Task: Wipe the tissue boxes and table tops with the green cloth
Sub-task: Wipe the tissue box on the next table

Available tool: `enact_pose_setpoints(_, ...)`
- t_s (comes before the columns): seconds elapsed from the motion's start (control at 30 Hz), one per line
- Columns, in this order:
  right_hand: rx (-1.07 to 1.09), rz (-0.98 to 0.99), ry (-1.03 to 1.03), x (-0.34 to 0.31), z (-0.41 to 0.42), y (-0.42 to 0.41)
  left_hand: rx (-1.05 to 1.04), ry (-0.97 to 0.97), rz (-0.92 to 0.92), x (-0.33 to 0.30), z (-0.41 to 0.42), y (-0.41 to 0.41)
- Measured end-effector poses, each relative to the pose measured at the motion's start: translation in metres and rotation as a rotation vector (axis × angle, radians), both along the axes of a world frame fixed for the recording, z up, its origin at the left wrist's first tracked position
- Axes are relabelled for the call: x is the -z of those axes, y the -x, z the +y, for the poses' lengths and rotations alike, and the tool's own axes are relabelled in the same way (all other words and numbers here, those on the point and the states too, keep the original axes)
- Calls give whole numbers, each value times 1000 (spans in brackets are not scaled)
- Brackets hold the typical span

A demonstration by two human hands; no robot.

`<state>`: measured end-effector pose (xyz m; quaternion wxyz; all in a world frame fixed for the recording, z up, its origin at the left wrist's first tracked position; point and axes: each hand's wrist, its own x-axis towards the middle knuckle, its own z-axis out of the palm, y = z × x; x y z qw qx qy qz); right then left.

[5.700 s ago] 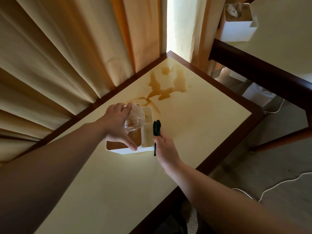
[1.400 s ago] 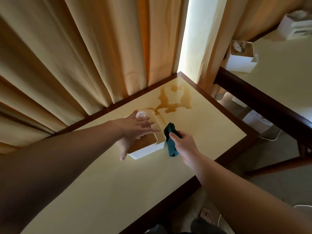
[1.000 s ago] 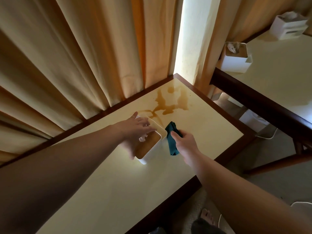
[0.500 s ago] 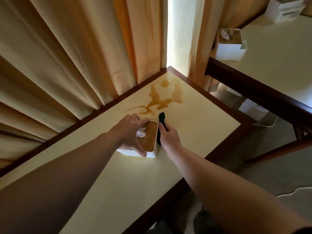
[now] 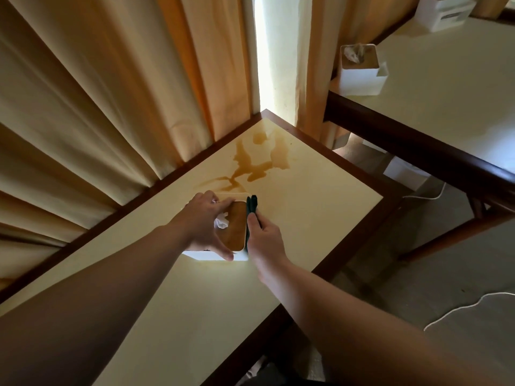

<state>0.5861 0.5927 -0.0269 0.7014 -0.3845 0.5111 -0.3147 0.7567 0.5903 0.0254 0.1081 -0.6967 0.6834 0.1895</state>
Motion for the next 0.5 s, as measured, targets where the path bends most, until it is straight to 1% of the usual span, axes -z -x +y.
enact_pose_setpoints(0.1, 23, 45, -54, -8, -27, -11, -16, -13, 14, 0, -1, 0)
enact_pose_setpoints(0.23, -13, 87, -120, 7, -41, -15, -18, -4, 16, 2, 0, -1)
enact_pose_setpoints(0.4, -22, 67, -149, 26, -5, -3, -16, 0, -1, 5, 1, -3)
enact_pose_setpoints(0.5, -11, 3, -164, 24, 23, 4, -18, 3, -15, 5, 2, -3)
